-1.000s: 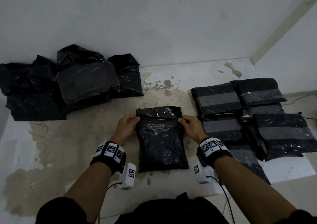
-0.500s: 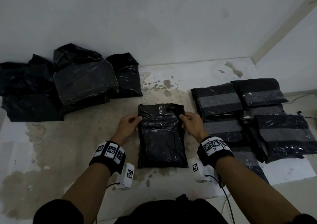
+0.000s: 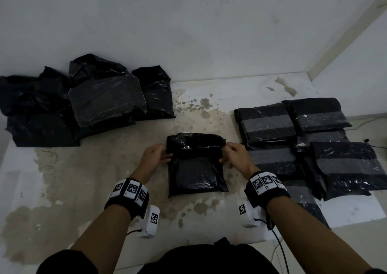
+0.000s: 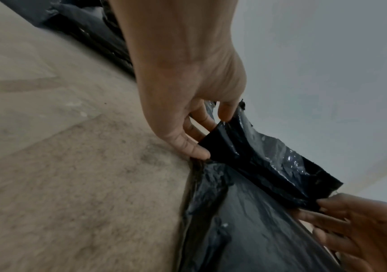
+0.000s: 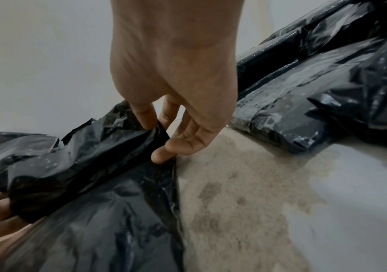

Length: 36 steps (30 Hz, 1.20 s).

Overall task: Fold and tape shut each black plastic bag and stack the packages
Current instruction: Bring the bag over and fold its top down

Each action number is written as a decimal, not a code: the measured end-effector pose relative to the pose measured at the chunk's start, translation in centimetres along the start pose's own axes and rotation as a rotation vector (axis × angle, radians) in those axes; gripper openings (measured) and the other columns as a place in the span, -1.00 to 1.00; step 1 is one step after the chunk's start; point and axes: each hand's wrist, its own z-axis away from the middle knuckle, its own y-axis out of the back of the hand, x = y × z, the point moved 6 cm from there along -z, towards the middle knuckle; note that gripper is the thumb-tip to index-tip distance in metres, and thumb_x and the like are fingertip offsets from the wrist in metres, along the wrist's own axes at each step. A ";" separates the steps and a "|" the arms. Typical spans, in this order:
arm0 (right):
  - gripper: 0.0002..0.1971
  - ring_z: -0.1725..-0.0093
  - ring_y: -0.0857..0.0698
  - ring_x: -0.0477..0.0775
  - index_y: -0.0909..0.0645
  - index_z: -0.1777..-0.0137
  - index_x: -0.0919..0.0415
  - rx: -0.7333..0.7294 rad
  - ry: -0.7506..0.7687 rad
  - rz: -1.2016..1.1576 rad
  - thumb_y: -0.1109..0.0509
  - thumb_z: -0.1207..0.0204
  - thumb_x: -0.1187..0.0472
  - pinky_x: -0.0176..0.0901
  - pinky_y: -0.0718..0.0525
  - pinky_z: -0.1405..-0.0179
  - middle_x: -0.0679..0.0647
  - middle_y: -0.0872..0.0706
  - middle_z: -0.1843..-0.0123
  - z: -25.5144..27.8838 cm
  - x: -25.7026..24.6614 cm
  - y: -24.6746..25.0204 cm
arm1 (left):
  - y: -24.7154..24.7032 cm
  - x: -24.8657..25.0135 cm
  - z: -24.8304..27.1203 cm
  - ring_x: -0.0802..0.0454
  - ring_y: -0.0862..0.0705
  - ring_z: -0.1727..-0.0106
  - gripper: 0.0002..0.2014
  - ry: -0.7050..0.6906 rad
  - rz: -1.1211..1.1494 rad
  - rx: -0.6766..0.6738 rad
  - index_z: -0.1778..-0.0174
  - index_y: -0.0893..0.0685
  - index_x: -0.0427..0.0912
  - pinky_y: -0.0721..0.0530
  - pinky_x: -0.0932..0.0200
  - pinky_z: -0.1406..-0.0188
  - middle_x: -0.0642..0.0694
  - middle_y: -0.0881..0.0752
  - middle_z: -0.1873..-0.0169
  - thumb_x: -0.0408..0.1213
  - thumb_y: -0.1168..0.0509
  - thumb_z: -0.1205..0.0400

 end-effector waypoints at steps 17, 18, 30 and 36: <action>-0.69 -0.09 -0.71 0.05 -0.70 -0.25 0.34 -0.183 0.068 0.005 -0.27 -0.64 0.59 -0.38 -0.73 0.10 0.02 -0.69 -0.17 2.8 1.8 -1.3 | -0.1 -1.7 3.5 -0.07 -0.62 -0.22 -0.53 -0.117 -0.279 -0.085 -0.57 -0.45 -0.20 -0.67 0.41 0.12 -0.26 -0.60 -0.27 -0.56 -0.25 -0.73; -0.68 -0.14 -0.70 0.06 -0.70 -0.26 0.34 -0.159 0.099 0.060 -0.26 -0.63 0.60 -0.39 -0.73 0.01 -0.05 -0.66 -0.17 2.8 2.1 -1.4 | 0.0 -2.0 3.6 -0.08 -0.62 -0.29 -0.54 -0.144 -0.301 -0.087 -0.56 -0.47 -0.22 -0.65 0.37 -0.01 -0.23 -0.59 -0.30 -0.57 -0.23 -0.73; -0.64 -0.43 -0.49 0.19 -0.64 -0.40 0.05 0.215 0.661 0.691 -0.32 -0.66 0.01 0.09 -0.44 -0.42 0.14 -0.52 -0.46 6.8 -0.4 -4.5 | -4.9 -2.4 8.1 -0.16 -0.37 -0.60 -0.49 -0.762 -0.959 0.109 -0.60 -0.45 -0.24 -0.33 -0.14 -0.63 -0.21 -0.42 -0.59 -0.06 -0.03 -0.78; -0.40 -0.77 -0.20 0.22 -0.31 -0.73 0.15 0.031 0.678 1.006 0.20 -0.84 -0.09 0.23 -0.22 -0.72 0.17 -0.32 -0.75 6.9 3.0 -10.3 | -6.4 -7.0 7.4 -0.21 0.03 -0.77 -0.38 -0.678 -1.250 0.008 -0.75 -0.14 -0.27 0.06 -0.23 -0.74 -0.23 -0.10 -0.75 -0.04 0.23 -0.80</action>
